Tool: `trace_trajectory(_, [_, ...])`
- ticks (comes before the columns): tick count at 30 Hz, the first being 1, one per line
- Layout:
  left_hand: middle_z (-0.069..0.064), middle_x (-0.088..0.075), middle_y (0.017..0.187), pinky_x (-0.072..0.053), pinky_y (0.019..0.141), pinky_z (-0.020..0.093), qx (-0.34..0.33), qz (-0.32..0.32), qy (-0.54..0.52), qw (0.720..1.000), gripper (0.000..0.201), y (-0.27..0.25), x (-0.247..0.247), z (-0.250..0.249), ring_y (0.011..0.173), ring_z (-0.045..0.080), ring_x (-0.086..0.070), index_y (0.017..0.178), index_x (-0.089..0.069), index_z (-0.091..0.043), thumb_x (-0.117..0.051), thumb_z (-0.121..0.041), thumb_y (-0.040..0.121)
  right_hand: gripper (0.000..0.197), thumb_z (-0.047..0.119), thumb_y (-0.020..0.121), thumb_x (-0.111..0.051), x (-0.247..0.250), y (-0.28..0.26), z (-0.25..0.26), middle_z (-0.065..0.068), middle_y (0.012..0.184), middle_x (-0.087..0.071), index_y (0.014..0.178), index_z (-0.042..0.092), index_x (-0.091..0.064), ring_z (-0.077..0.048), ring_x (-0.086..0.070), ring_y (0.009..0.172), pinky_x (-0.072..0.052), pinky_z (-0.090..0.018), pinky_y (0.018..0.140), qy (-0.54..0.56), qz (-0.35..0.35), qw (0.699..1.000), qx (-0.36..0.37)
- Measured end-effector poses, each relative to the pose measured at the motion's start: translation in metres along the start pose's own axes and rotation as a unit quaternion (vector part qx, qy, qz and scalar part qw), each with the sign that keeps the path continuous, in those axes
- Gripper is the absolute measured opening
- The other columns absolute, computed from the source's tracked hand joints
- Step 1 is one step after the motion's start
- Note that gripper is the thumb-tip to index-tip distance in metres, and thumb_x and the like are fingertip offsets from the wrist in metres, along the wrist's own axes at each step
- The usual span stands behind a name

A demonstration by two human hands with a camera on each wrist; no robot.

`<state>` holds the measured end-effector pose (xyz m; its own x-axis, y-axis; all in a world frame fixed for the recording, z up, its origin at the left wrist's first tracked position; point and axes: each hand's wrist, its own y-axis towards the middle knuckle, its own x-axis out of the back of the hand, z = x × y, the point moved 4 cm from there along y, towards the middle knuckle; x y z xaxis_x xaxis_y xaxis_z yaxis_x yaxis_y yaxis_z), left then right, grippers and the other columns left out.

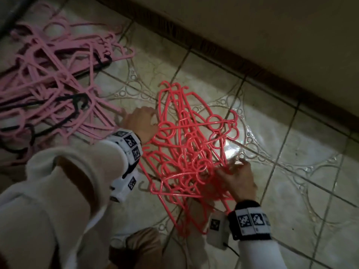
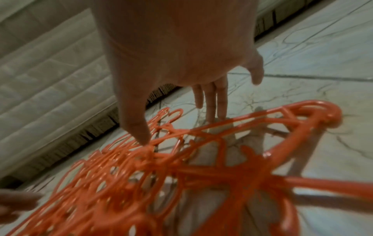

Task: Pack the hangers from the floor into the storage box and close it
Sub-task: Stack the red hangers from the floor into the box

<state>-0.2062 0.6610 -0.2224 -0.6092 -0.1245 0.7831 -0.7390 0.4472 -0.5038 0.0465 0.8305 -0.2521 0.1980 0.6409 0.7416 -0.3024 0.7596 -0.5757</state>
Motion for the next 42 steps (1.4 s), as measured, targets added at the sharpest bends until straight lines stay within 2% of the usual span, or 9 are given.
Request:
trace_trajectory(4, [0.016, -0.058, 0.118, -0.04, 0.084, 0.033, 0.197, -0.065, -0.128, 0.97, 0.031, -0.055, 0.004, 0.01, 0.109, 0.032, -0.054, 0.111, -0.057, -0.005, -0.056, -0.026, 0.088, 0.108, 0.096, 0.028, -0.054, -0.011, 0.019, 0.014, -0.005, 0.102, -0.061, 0.101, 0.016, -0.058, -0.022, -0.059, 0.101, -0.049, -0.047, 0.091, -0.05, 0.014, 0.998, 0.035])
trace_trajectory(8, [0.018, -0.039, 0.142, -0.033, 0.104, 0.038, 0.325, 0.244, -0.379, 0.831, 0.051, -0.107, -0.026, -0.002, 0.131, 0.031, -0.037, 0.129, -0.048, -0.008, -0.055, -0.04, 0.089, 0.102, 0.068, 0.046, -0.077, -0.013, 0.01, 0.047, -0.009, 0.122, -0.042, 0.121, 0.007, -0.045, -0.023, -0.041, 0.119, -0.044, -0.043, 0.097, -0.064, 0.028, 0.996, 0.06])
trace_trajectory(11, [0.014, -0.026, 0.151, -0.033, 0.109, 0.042, 0.3, 0.429, -0.345, 0.779, 0.103, -0.124, -0.057, -0.004, 0.136, 0.03, -0.031, 0.145, -0.027, -0.016, -0.068, -0.062, 0.062, 0.118, 0.083, 0.026, -0.068, -0.02, 0.007, 0.054, -0.007, 0.112, -0.054, 0.113, 0.008, -0.046, -0.025, -0.053, 0.109, -0.05, -0.044, 0.089, -0.04, 0.026, 0.997, 0.067])
trace_trajectory(17, [0.017, -0.051, 0.134, -0.048, 0.097, 0.035, 0.32, 0.201, -0.321, 0.868, 0.101, -0.103, -0.117, 0.023, 0.118, 0.029, -0.054, 0.139, -0.035, 0.002, -0.086, -0.029, 0.057, 0.122, 0.096, 0.021, -0.051, -0.042, 0.01, 0.05, -0.009, 0.103, -0.06, 0.103, 0.006, -0.059, -0.026, -0.059, 0.097, -0.051, -0.04, 0.089, -0.015, 0.064, 0.996, 0.056])
trace_trajectory(20, [0.012, -0.064, 0.11, -0.048, 0.08, 0.028, 0.307, 0.084, -0.373, 0.871, 0.064, -0.096, -0.11, 0.024, 0.104, 0.028, -0.061, 0.122, -0.05, -0.004, -0.081, -0.014, 0.067, 0.079, 0.063, 0.054, -0.076, -0.046, 0.003, 0.056, -0.007, 0.111, -0.054, 0.105, 0.005, -0.056, -0.022, -0.056, 0.097, -0.049, -0.034, 0.089, -0.002, 0.072, 0.997, 0.031])
trace_trajectory(27, [0.002, -0.064, 0.098, -0.046, 0.064, 0.021, 0.271, 0.147, -0.491, 0.815, 0.034, -0.087, -0.088, 0.026, 0.093, 0.023, -0.064, 0.112, -0.056, -0.011, -0.07, -0.019, 0.082, 0.052, 0.032, 0.059, -0.085, -0.057, 0.001, 0.055, -0.004, 0.082, -0.071, 0.099, 0.006, -0.064, -0.02, -0.067, 0.076, -0.055, -0.031, 0.075, 0.119, 0.13, 0.984, -0.006])
trace_trajectory(31, [0.003, -0.069, 0.105, -0.047, 0.06, 0.021, 0.249, 0.181, -0.505, 0.807, 0.037, -0.088, -0.082, 0.034, 0.084, 0.015, -0.066, 0.113, -0.06, -0.013, -0.071, -0.023, 0.08, 0.026, 0.017, 0.063, -0.083, -0.058, 0.005, 0.056, 0.002, 0.048, -0.066, 0.079, 0.007, -0.066, -0.01, -0.062, 0.04, -0.045, -0.018, 0.039, 0.184, 0.189, 0.964, -0.027])
trace_trajectory(38, [-0.008, -0.067, 0.072, -0.045, 0.061, 0.02, 0.218, 0.251, -0.498, 0.801, 0.006, -0.09, -0.075, 0.041, 0.069, 0.009, -0.061, 0.08, -0.065, -0.016, -0.067, -0.022, 0.083, 0.043, 0.02, 0.058, -0.085, -0.057, 0.004, 0.067, -0.009, 0.076, -0.073, 0.093, 0.003, -0.069, -0.021, -0.068, 0.065, -0.053, -0.028, 0.066, 0.197, 0.266, 0.944, 0.005])
trace_trajectory(42, [-0.001, -0.066, 0.078, -0.046, 0.057, 0.023, 0.22, 0.237, -0.482, 0.814, 0.007, -0.089, -0.076, 0.048, 0.068, 0.01, -0.061, 0.084, -0.065, -0.015, -0.07, -0.019, 0.081, 0.035, 0.006, 0.068, -0.077, -0.063, 0.0, 0.075, -0.007, 0.076, -0.072, 0.1, 0.008, -0.063, -0.016, -0.068, 0.058, -0.051, -0.02, 0.049, 0.207, 0.357, 0.911, -0.013])
